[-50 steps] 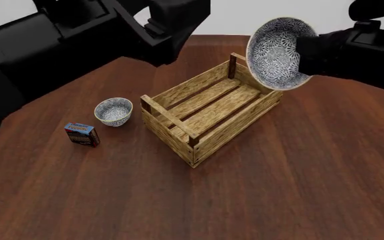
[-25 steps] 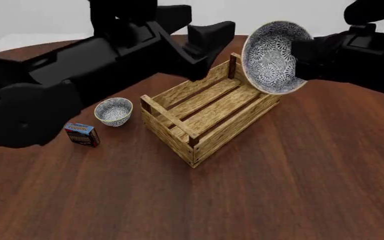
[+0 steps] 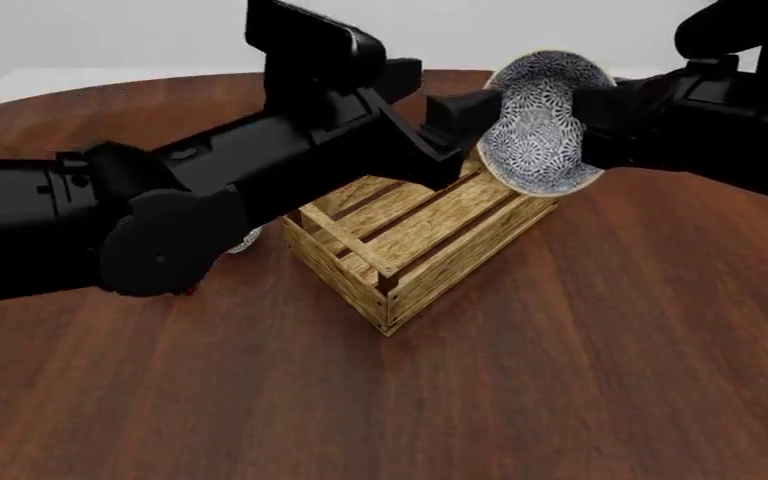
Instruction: Stack the right bowl on the left bowl and place them in the tray.
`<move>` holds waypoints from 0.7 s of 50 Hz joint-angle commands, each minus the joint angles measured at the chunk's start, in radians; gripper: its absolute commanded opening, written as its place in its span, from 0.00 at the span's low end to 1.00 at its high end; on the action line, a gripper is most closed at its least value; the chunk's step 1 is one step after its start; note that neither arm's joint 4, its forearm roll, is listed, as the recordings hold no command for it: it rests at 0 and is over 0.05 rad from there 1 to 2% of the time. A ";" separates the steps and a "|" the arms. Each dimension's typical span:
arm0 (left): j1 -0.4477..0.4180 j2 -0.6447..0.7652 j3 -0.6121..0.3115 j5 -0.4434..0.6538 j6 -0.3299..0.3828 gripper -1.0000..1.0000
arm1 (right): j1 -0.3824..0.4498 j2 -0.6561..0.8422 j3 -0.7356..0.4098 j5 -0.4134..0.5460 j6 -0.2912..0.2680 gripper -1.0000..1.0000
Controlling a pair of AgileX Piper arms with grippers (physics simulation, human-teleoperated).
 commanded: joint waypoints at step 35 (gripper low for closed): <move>0.021 0.197 -0.042 -0.072 -0.066 1.00 | 0.029 -0.018 0.000 0.012 -0.005 0.00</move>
